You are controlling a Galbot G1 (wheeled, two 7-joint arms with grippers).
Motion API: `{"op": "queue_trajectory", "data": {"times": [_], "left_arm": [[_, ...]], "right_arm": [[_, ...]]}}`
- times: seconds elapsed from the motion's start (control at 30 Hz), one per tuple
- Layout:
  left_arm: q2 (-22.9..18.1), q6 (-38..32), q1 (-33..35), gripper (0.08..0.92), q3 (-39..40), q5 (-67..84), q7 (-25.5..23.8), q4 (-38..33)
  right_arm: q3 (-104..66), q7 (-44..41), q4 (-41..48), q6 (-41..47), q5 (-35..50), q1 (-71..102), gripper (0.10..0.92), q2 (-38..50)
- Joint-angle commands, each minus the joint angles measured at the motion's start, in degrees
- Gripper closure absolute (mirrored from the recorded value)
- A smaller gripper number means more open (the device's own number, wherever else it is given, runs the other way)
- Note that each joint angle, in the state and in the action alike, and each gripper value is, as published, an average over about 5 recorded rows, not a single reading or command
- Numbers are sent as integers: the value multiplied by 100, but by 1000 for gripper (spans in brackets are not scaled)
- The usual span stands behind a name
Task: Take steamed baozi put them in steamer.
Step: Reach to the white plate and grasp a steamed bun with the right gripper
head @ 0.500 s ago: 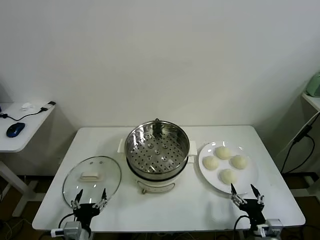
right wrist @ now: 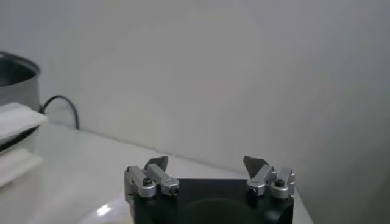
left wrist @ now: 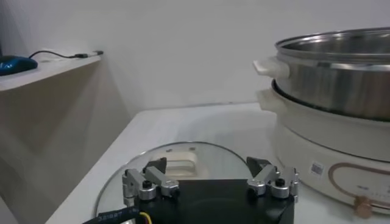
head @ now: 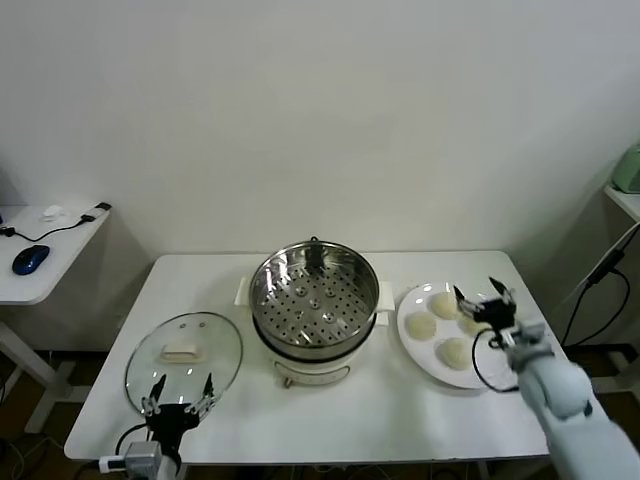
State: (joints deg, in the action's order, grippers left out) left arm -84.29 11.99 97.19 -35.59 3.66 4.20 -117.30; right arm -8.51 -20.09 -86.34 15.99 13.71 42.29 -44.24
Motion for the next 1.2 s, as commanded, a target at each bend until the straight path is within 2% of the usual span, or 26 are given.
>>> {"op": "queue_trajectory", "data": {"times": [0.03, 0.2, 0.37, 0.53, 0.77, 1.2], "left_arm": [[10, -22, 17, 177, -9, 35, 5, -9], [19, -80, 44, 177, -23, 64, 13, 31], [15, -117, 41, 177, -23, 73, 15, 80], [23, -155, 24, 177, 7, 62, 11, 146], [58, -203, 12, 177, 45, 35, 10, 201], [96, -311, 93, 177, 64, 43, 30, 327]], "right_arm": [[3038, -2805, 1281, -269, -810, -3173, 203, 1783], [5487, -4776, 2539, -2165, -1216, -5400, 203, 1761], [7498, -5668, 3171, -2519, -1041, -6957, 203, 1179], [8567, -5580, 3352, -2193, -644, -7264, 203, 594], [7887, -4772, 4051, -1590, -276, -6236, 203, -238], [6586, -4097, 5660, -1565, -957, -5047, 203, -1524]]}}
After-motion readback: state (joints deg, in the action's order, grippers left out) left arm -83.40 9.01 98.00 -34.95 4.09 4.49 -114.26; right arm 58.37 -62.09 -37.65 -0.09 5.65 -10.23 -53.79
